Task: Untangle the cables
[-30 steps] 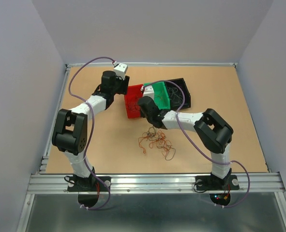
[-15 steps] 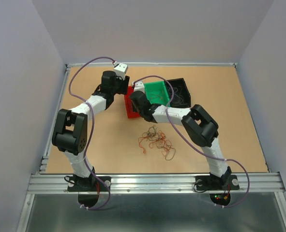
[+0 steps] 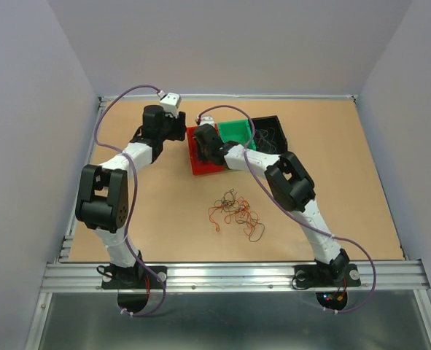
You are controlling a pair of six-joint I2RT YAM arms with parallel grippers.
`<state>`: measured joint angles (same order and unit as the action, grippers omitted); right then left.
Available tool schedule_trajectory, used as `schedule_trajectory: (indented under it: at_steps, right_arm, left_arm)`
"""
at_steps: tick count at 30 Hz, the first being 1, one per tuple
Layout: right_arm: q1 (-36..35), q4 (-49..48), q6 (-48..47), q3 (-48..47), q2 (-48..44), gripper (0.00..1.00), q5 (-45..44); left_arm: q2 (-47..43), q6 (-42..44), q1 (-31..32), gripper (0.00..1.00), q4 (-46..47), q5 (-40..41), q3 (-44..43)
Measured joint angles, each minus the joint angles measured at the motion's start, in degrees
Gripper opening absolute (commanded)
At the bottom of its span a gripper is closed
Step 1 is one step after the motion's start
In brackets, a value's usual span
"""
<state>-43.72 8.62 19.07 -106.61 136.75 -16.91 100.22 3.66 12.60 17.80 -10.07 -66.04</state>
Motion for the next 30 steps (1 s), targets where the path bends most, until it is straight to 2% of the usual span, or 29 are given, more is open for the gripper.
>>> schedule_trajectory:
  at_steps: [9, 10, 11, 13, 17, 21, 25, 30]
  right_arm:
    - [-0.55, 6.51, -0.50, 0.22, -4.46, 0.40, 0.13]
    - [-0.70, 6.99, -0.92, 0.48, -6.36, 0.47, 0.15]
    - [-0.81, 7.28, -1.03, 0.68, -7.34, 0.51, 0.15]
    - [-1.05, 7.50, -1.42, 0.98, -11.41, 0.57, 0.22]
    - [-1.38, 7.21, -1.62, 4.42, -18.88, 0.65, -0.24]
    - [-1.57, 5.92, -1.44, 12.79, -27.43, 0.68, -1.03]
    - [-1.73, 1.57, -0.31, 32.00, -40.76, 0.70, -1.73]
    - [-1.75, 1.05, 2.78, 51.78, -58.10, 0.70, -4.44]
  left_arm:
    - [-0.63, -0.72, 0.13, 0.72, 1.33, -0.92, 0.85]
    - [-1.51, -0.72, 0.13, 0.74, 1.70, -0.92, 1.79]
    - [-2.45, -0.70, 0.13, 0.82, 1.99, -0.94, 2.62]
    - [-4.13, -0.52, 0.13, 0.88, 2.75, -1.03, 3.82]
    - [-8.96, -0.13, 0.07, 0.90, 5.01, -2.21, 6.93]
    - [-13.09, 1.14, 0.09, 0.90, 6.95, -4.79, 9.27]
    - [-16.94, 5.33, 1.73, 0.89, 8.39, -10.71, 12.17]
    - [-19.47, 16.39, 13.00, 0.88, 8.39, -14.93, 16.39]
